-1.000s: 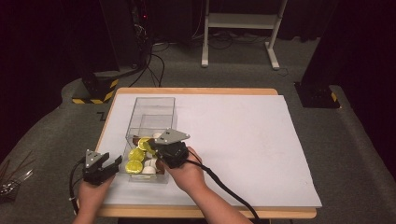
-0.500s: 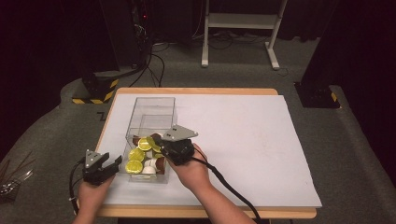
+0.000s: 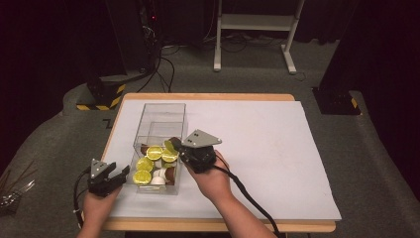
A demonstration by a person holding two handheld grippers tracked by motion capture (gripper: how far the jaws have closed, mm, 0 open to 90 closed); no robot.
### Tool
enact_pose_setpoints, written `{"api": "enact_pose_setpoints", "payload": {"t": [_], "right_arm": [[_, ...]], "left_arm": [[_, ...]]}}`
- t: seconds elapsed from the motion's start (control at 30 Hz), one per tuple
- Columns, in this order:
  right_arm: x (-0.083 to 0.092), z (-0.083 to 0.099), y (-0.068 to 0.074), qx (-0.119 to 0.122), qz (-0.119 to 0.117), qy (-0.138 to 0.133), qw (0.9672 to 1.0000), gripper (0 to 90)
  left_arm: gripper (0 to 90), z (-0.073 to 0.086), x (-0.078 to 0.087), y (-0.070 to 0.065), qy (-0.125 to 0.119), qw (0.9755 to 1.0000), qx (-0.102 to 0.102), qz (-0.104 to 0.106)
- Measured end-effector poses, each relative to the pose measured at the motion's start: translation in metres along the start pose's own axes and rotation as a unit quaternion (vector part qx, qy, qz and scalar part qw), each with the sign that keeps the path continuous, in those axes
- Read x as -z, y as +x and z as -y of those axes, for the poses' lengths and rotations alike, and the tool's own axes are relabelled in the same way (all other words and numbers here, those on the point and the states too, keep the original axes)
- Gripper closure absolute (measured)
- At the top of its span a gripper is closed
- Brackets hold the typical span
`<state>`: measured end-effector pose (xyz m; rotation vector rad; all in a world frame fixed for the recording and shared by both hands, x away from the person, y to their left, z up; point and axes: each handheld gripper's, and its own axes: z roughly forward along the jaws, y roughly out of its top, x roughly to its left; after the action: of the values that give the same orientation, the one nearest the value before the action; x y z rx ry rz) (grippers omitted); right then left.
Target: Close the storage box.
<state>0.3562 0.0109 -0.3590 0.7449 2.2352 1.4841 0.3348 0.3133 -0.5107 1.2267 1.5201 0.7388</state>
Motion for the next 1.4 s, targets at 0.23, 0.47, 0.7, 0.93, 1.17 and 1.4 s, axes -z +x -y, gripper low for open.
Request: {"api": "enact_pose_setpoints", "payload": {"t": [0.23,0.47,0.7,0.93,1.17,1.4], "right_arm": [[0.009,0.006,-0.013,-0.01,0.014,-0.001,0.9999,90.0],[0.017,0.013,-0.024,-0.017,0.026,0.001,0.9995,90.0],[0.023,0.017,-0.031,-0.018,0.036,0.0,0.9992,90.0],[0.028,0.021,-0.037,-0.02,0.046,0.001,0.9987,90.0],[0.034,0.028,-0.048,-0.029,0.061,0.005,0.9977,90.0],[0.04,0.035,-0.06,-0.036,0.077,0.009,0.9963,90.0]], "left_arm": [[42.7,0.0,0.0,0.0,0.0,1.0,-0.001,-0.002],[42.8,0.0,0.0,0.0,-0.001,1.0,-0.001,-0.002],[42.8,0.0,0.0,0.0,0.0,1.0,-0.001,-0.003],[42.8,0.0,0.001,0.0,0.001,1.0,-0.003,-0.001],[42.8,0.0,0.0,0.0,-0.001,1.0,0.0,-0.001],[42.8,0.0,0.0,0.0,0.004,1.0,-0.004,-0.002]]}}
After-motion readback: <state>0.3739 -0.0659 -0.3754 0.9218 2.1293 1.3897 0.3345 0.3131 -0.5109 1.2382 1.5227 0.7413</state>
